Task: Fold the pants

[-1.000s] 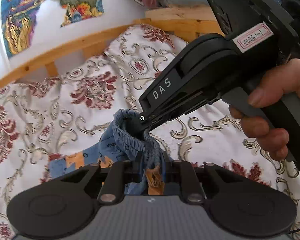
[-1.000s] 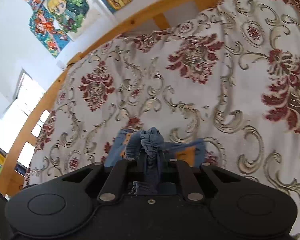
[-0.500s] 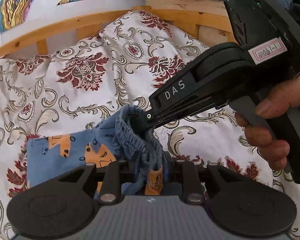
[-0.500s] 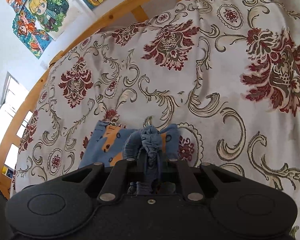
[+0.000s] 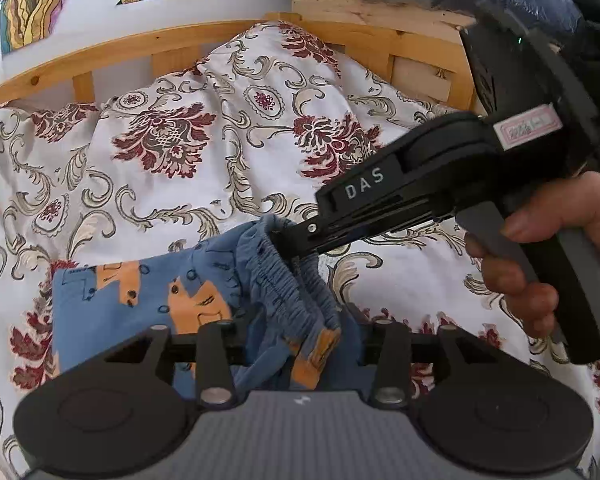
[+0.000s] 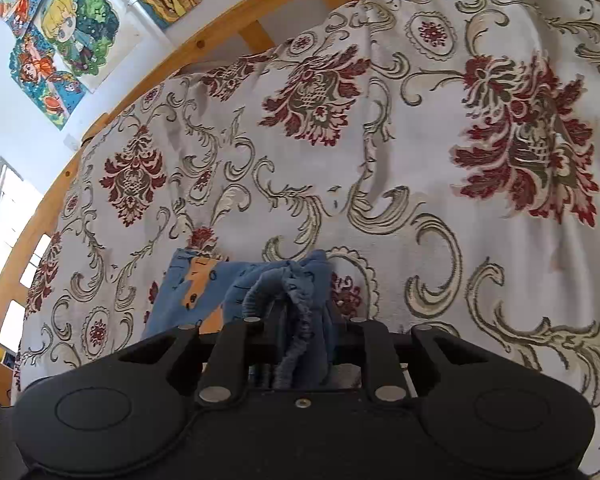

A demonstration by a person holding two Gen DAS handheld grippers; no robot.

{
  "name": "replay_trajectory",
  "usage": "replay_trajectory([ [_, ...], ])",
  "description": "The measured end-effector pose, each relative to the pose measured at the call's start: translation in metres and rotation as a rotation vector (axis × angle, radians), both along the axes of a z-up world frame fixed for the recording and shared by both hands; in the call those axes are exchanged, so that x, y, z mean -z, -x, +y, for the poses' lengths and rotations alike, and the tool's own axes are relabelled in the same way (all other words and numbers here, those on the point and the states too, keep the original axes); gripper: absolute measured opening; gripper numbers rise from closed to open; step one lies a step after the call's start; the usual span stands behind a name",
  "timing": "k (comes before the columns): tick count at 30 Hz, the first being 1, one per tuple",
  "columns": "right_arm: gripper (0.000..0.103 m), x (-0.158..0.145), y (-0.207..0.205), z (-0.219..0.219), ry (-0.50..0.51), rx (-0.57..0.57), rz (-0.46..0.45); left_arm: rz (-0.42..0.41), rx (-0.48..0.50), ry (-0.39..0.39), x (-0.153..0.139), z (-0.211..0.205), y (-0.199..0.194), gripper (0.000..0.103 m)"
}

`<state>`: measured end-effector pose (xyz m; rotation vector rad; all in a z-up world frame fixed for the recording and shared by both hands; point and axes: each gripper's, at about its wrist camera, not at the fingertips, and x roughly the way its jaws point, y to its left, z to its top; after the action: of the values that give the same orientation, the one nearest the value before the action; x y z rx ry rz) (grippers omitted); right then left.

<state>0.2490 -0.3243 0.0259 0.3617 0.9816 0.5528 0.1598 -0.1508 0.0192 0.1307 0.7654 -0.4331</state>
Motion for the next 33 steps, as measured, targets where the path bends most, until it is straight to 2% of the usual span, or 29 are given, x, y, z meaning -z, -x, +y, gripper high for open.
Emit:
replay_trajectory([
  [3, 0.035, 0.0, 0.004, -0.001, 0.024, 0.006, -0.007, -0.004, -0.025, 0.024, -0.006, 0.016, 0.01, 0.056],
  [5, 0.056, -0.001, 0.01, 0.0, 0.048, 0.016, -0.025, -0.013, -0.054, 0.038, -0.01, 0.029, 0.015, 0.061],
  [7, 0.072, -0.002, 0.02, -0.001, 0.074, 0.041, -0.052, -0.041, -0.11, 0.027, -0.012, 0.045, 0.02, 0.074],
  [8, 0.079, -0.002, 0.026, -0.002, 0.089, 0.056, -0.066, -0.057, -0.143, 0.018, -0.012, 0.054, 0.022, 0.076],
  [11, 0.085, -0.004, 0.048, -0.003, 0.141, 0.12, -0.119, -0.091, -0.254, -0.024, -0.01, 0.082, 0.018, 0.085],
  [13, 0.086, -0.005, 0.064, -0.001, 0.14, 0.142, -0.136, -0.061, -0.335, -0.048, -0.007, 0.101, 0.013, 0.085],
  [16, 0.086, -0.008, 0.086, 0.007, 0.104, 0.161, -0.148, 0.007, -0.4, 0.029, -0.002, 0.126, 0.011, 0.085],
  [18, 0.086, -0.009, 0.094, 0.014, 0.098, 0.172, -0.15, 0.052, -0.408, 0.09, 0.001, 0.136, 0.012, 0.083],
  [21, 0.085, -0.012, 0.1, 0.026, 0.107, 0.169, -0.158, 0.09, -0.382, 0.103, 0.008, 0.141, 0.015, 0.076],
  [23, 0.078, -0.01, 0.098, 0.035, 0.139, 0.171, -0.144, 0.111, -0.366, 0.095, 0.013, 0.142, 0.013, 0.06],
  [24, 0.076, -0.008, 0.097, 0.04, 0.15, 0.179, -0.134, 0.133, -0.363, 0.101, 0.017, 0.144, 0.012, 0.046],
  [25, 0.069, -0.006, 0.095, 0.043, 0.155, 0.188, -0.125, 0.16, -0.364, 0.12, 0.02, 0.146, 0.009, 0.036],
  [26, 0.058, -0.004, 0.094, 0.047, 0.163, 0.195, -0.115, 0.176, -0.372, 0.133, 0.024, 0.147, 0.01, 0.033],
  [27, 0.051, -0.002, 0.093, 0.05, 0.177, 0.202, -0.108, 0.181, -0.383, 0.139, 0.025, 0.15, 0.011, 0.023],
  [28, 0.033, 0.0, 0.092, 0.052, 0.191, 0.209, -0.103, 0.181, -0.387, 0.14, 0.025, 0.153, 0.012, 0.017],
  [31, 0.022, -0.002, 0.098, 0.054, 0.193, 0.203, -0.128, 0.19, -0.395, 0.184, 0.023, 0.163, 0.013, 0.012],
  [33, 0.022, -0.006, 0.103, 0.056, 0.206, 0.178, -0.155, 0.207, -0.401, 0.196, 0.026, 0.169, 0.013, 0.012],
])
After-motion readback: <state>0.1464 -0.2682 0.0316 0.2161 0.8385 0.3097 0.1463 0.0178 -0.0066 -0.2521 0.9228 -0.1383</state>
